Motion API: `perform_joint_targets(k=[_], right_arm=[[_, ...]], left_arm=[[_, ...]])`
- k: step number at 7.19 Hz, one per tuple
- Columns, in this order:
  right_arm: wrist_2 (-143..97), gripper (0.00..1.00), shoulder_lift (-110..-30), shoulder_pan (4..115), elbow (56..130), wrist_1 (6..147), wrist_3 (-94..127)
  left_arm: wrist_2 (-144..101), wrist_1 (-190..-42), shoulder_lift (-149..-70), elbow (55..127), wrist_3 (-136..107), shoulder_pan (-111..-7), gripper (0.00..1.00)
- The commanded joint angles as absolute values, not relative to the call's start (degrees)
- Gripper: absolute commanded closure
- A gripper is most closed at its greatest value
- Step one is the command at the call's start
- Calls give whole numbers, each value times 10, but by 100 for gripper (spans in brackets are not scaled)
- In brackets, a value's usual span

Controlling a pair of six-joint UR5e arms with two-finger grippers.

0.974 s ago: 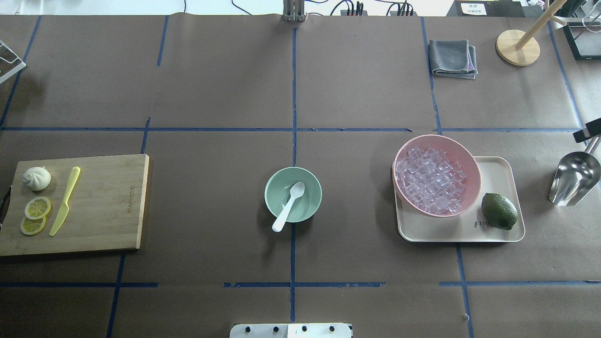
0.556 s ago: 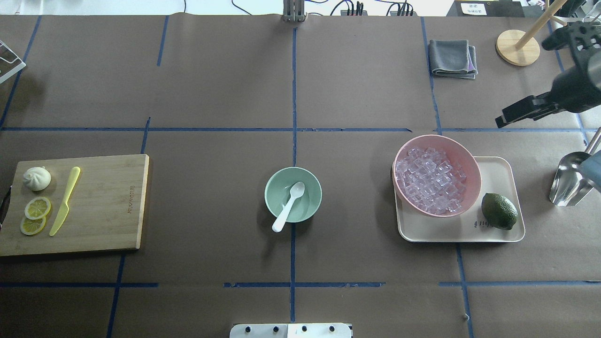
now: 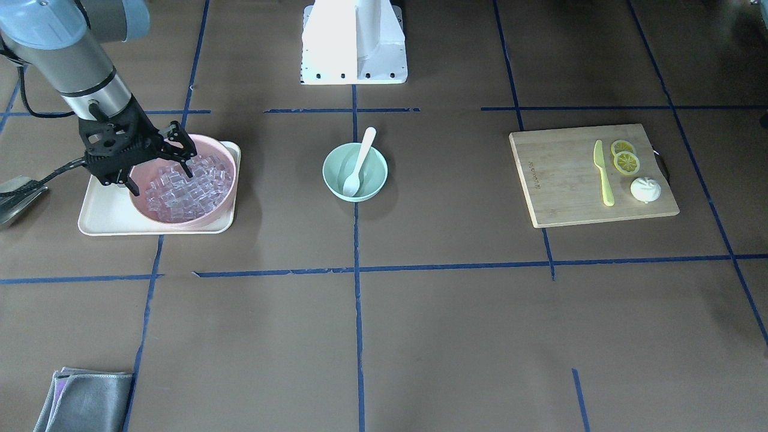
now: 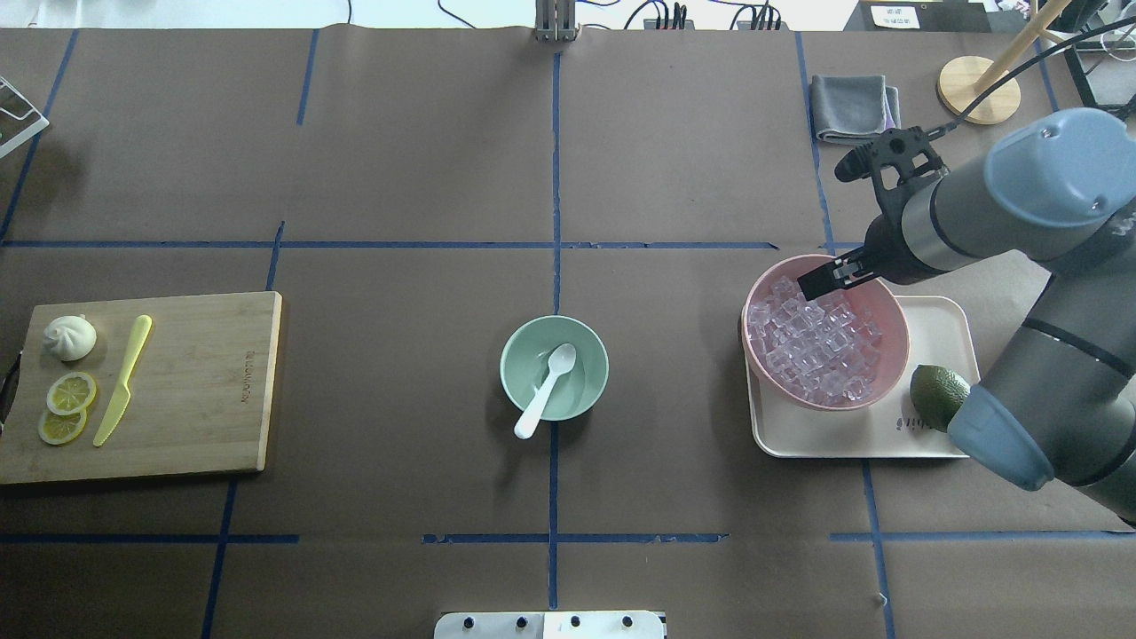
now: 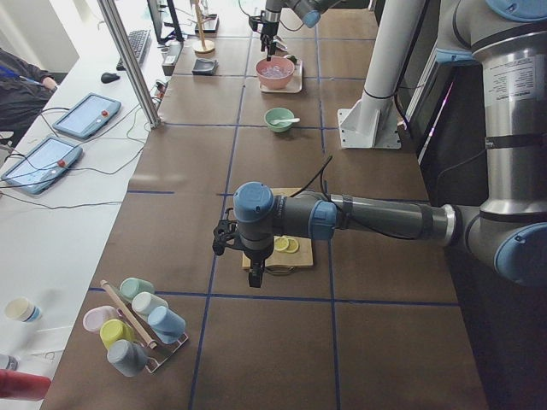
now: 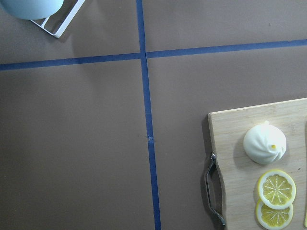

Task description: Put spoon and ice into bowl

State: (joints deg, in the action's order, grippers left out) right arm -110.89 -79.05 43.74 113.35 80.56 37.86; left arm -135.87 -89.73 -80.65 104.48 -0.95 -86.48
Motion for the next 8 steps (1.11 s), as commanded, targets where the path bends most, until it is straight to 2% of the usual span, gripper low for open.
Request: perform_joint_targets(k=[1,3,5,8], right_arm=[[-1093,6,-809,408,1118,801,374],[-1101,13,-809,401,1118,802,375],[-1102,25,-809,391,1118,809,374],[-1107,48,-818,388,1118,809,374]], left_arm=[[-1359,-897,-801,1050,-9,-865,0],[-1359,-897,-800,1052,-9,-865,0],[-1359,-897,-801,1053,-9,-865,0],[-1360,-897,-801,1051,-9,-865,0]])
